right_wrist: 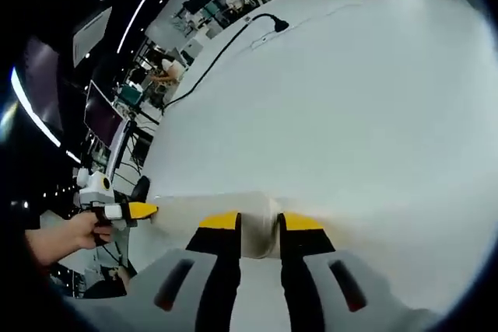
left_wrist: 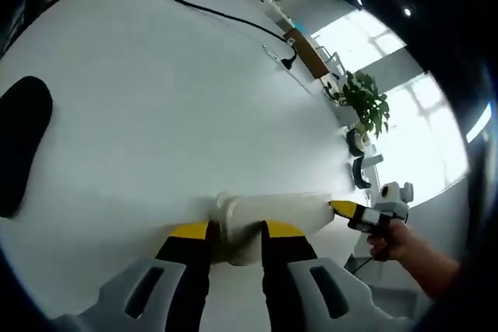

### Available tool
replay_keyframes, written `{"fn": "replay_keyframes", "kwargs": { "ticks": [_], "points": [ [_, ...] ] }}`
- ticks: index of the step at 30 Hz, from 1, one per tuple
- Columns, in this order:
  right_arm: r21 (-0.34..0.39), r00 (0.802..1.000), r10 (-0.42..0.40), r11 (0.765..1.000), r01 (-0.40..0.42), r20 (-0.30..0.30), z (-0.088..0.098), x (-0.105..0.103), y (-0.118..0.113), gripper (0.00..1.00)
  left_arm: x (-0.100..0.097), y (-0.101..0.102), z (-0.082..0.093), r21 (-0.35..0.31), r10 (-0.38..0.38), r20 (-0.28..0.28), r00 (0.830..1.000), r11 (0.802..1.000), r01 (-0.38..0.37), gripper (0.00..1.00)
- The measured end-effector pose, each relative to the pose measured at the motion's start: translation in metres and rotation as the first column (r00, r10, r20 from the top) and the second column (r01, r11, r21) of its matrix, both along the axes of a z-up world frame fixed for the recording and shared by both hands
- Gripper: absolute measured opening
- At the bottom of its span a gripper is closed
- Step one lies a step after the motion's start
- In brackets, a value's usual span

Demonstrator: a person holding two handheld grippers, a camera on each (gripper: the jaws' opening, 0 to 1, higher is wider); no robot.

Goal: Arrange the utensils inside the cutlery case until each visible utensil rests in its matching compartment.

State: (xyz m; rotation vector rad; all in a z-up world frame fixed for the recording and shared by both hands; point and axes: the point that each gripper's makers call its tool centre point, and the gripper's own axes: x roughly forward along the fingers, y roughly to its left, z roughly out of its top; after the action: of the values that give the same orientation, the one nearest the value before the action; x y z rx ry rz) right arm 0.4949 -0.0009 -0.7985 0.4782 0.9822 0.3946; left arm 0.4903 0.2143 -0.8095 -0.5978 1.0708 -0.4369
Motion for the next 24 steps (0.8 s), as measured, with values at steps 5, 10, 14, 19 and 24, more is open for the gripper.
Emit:
{"fn": "replay_keyframes", "kwargs": {
  "ticks": [5,10,14,19,24],
  "points": [
    [-0.163,0.998,0.062,0.985,-0.059,0.017,0.001,-0.002,-0.009,0.29,0.017,0.008,0.017,0.081,-0.004,0.136,0.991,0.997,-0.007,0.27],
    [-0.215,0.992,0.097,0.973,-0.078,0.078,0.016,-0.002,-0.012,0.39,0.020,0.010,0.030,0.100,-0.001,0.160,0.987,0.995,-0.015,0.44],
    [-0.264,0.960,0.204,0.953,-0.150,0.191,0.046,0.003,-0.009,0.46,0.019,0.012,0.058,0.092,-0.025,0.256,0.966,0.996,0.001,0.60],
    [-0.434,0.871,0.459,0.830,-0.350,0.176,0.078,-0.020,-0.008,0.44,-0.001,0.005,0.109,0.070,-0.130,0.392,0.911,0.991,0.112,0.57],
    [-0.577,0.745,0.581,0.747,-0.330,0.327,0.137,-0.025,-0.007,0.44,-0.023,0.005,0.174,0.178,-0.243,0.616,0.749,0.969,0.168,0.73]
  ]
}}
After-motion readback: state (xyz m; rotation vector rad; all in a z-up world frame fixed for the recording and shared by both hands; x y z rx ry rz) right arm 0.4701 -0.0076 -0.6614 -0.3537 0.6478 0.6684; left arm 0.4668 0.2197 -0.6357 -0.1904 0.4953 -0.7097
